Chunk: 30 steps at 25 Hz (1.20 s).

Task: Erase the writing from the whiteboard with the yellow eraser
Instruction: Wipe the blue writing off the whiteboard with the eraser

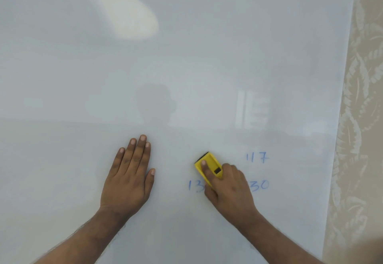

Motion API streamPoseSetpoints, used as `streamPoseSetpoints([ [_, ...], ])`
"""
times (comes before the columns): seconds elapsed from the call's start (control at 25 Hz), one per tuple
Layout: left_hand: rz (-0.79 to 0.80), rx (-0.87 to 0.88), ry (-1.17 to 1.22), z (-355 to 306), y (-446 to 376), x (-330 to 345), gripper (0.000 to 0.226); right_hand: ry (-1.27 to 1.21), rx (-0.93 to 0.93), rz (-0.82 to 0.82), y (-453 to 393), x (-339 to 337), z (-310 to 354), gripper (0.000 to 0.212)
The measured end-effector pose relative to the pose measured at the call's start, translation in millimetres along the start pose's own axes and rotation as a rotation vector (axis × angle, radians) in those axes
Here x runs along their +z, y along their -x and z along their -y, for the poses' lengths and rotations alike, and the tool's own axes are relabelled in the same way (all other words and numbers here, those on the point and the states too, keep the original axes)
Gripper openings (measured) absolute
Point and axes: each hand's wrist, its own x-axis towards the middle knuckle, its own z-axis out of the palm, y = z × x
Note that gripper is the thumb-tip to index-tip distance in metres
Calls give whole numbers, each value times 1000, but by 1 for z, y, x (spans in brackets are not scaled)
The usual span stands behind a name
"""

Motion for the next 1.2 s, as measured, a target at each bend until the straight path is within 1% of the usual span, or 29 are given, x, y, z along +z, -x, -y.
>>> streamPoseSetpoints([
  [0.12,2,-12,0,-1,1,0,64,-106,213,-71,-36,-4,2,54],
  [0.2,3,-17,4,-2,2,1,64,-151,254,-77,-49,-2,17,55],
  [0.32,-5,-16,1,-2,4,1,64,-112,130,-30,-39,5,34,56],
  [0.44,-4,-16,-3,-2,6,1,64,-71,10,37,-4,13,41,56],
  [0.56,2,-21,3,-3,10,0,64,-16,-88,123,41,18,33,58],
  [0.64,10,-18,7,-3,14,0,64,15,-136,143,60,16,15,58],
  [0.72,14,-23,1,-3,17,1,64,46,-118,123,60,13,-1,56],
  [0.8,17,-31,-1,-4,20,3,64,34,-26,88,44,11,-6,53],
  [0.88,16,-32,0,-5,21,4,64,-21,85,56,25,12,5,52],
  [0.96,19,-32,-4,-5,21,5,64,-70,132,55,19,18,21,53],
  [1.08,17,-32,-1,-4,22,4,64,-88,52,74,39,26,28,54],
  [1.2,21,-34,7,-4,26,4,64,-46,-55,118,73,25,10,57],
])
